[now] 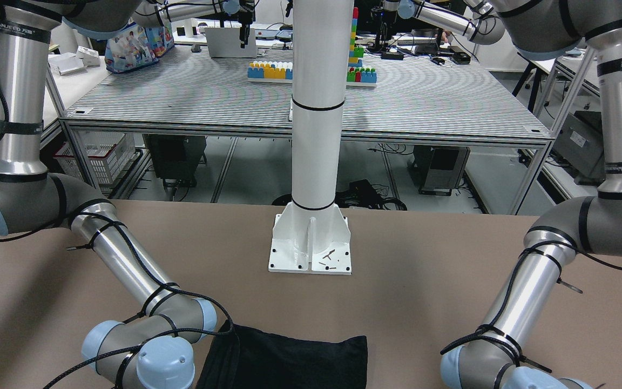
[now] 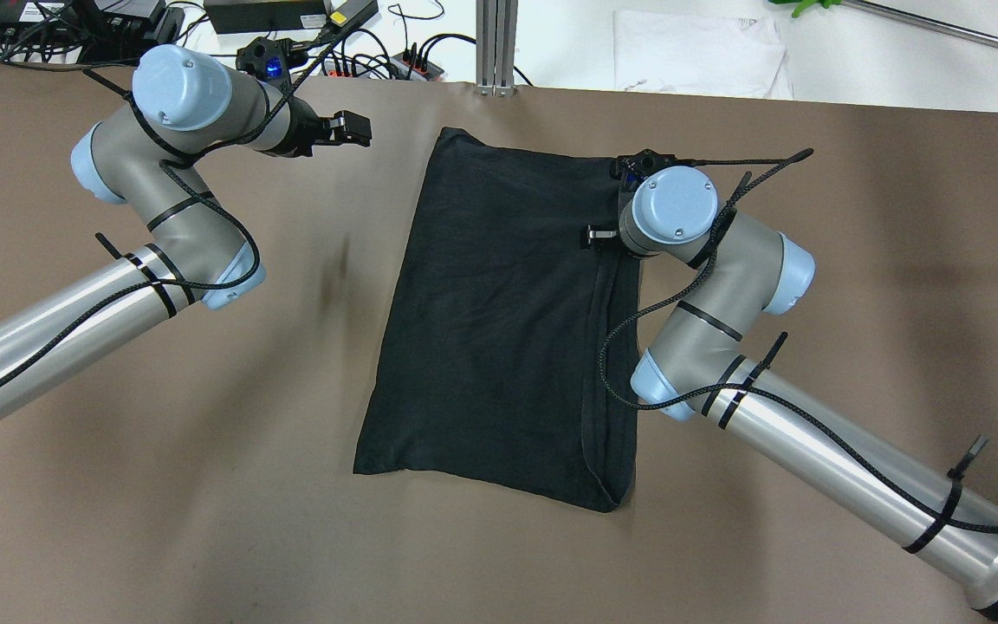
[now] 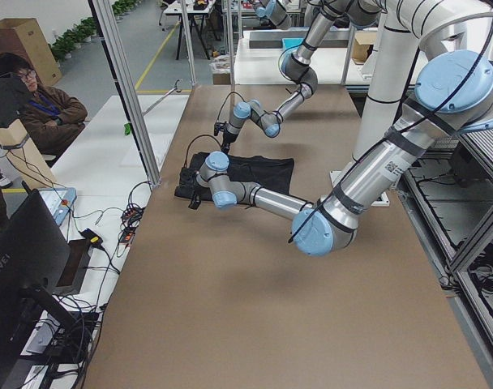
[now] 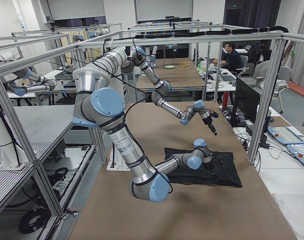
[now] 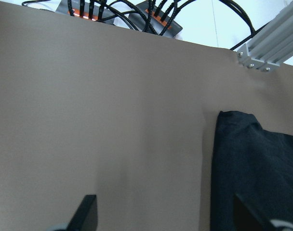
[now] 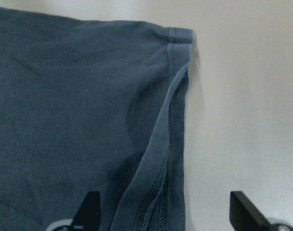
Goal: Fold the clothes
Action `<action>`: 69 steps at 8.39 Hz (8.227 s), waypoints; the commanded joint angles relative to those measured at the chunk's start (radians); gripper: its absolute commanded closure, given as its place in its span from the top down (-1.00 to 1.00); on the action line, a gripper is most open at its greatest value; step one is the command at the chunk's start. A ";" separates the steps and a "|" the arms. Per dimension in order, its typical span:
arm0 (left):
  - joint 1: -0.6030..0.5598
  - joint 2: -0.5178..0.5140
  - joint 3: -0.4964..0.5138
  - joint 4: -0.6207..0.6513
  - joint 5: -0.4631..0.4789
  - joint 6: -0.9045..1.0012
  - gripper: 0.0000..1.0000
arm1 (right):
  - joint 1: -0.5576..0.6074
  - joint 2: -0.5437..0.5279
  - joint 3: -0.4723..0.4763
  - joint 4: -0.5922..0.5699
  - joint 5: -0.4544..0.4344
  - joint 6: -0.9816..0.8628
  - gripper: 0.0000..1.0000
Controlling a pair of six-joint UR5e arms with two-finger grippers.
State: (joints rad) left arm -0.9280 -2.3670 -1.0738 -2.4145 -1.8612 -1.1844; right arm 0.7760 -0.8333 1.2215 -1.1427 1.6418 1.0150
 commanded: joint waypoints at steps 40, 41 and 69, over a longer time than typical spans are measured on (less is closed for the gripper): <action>0.026 -0.021 0.003 0.003 0.028 0.003 1.00 | -0.060 -0.258 0.536 -0.279 0.095 0.163 0.89; 0.026 -0.021 0.002 0.002 0.028 0.005 1.00 | -0.063 -0.218 0.535 -0.269 0.095 0.203 0.89; 0.051 -0.017 -0.002 -0.003 0.065 -0.006 1.00 | -0.397 -0.520 0.629 0.221 -0.033 0.821 0.89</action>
State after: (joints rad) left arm -0.8780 -2.3858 -1.0753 -2.4166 -1.7967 -1.1905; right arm 0.3975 -1.3591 1.8543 -0.9126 1.6163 1.8371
